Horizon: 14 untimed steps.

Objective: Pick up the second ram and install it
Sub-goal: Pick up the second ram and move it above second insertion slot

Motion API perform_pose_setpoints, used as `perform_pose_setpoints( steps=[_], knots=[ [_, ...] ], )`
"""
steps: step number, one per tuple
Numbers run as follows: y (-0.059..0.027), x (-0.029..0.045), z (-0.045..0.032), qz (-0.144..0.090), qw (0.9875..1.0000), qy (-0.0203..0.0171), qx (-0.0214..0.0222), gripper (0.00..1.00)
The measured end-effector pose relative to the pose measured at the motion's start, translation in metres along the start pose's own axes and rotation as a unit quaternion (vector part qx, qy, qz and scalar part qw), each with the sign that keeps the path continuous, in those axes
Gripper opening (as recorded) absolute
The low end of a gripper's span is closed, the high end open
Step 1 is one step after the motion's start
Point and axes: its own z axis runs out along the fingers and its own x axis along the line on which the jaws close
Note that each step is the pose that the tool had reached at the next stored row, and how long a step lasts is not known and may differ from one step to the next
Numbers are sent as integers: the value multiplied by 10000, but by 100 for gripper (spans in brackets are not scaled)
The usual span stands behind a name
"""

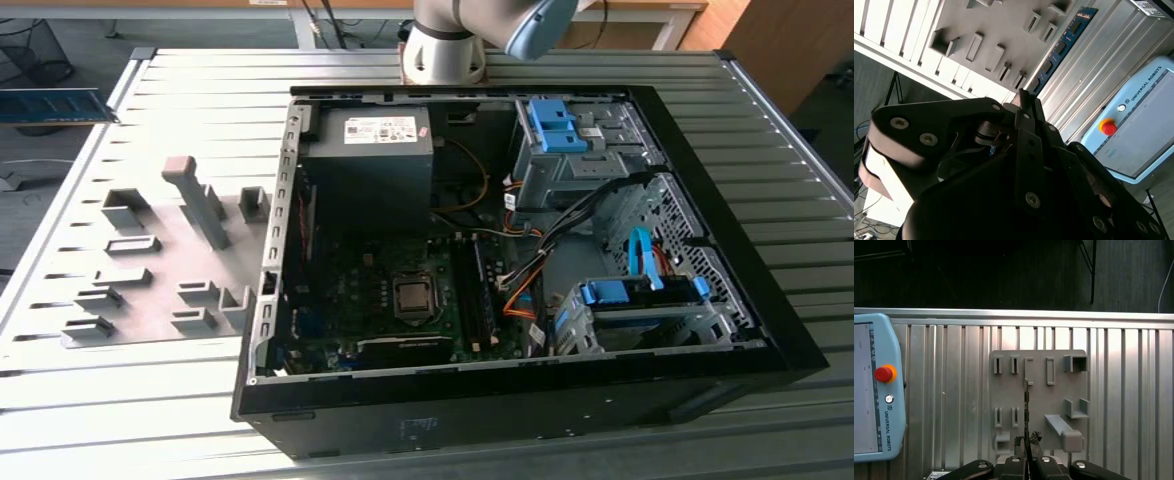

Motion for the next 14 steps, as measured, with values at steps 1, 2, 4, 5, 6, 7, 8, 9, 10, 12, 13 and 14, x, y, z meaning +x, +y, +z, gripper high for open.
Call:
perform_pose_setpoints(
  steps=[1,2,4,5,6,7,8,9,10,12,13,14],
  knots=[
    [-10,0,0,0,10000,0,0,14],
    [-22,0,0,0,10000,0,0,14],
    [-44,0,-1,0,10000,0,0,14],
    [-55,0,0,0,10000,0,0,14],
    [-66,0,0,0,10000,0,0,14],
    [-77,0,-1,0,10000,0,0,14],
    [-88,0,-1,0,10000,0,0,14],
    [-99,0,-1,0,10000,0,0,14],
    [-110,0,-1,0,10000,0,0,14],
    [-132,0,-1,0,10000,0,0,14],
    [-144,0,-1,0,10000,0,0,14],
    [-154,0,-1,0,10000,0,0,14]
  ],
)
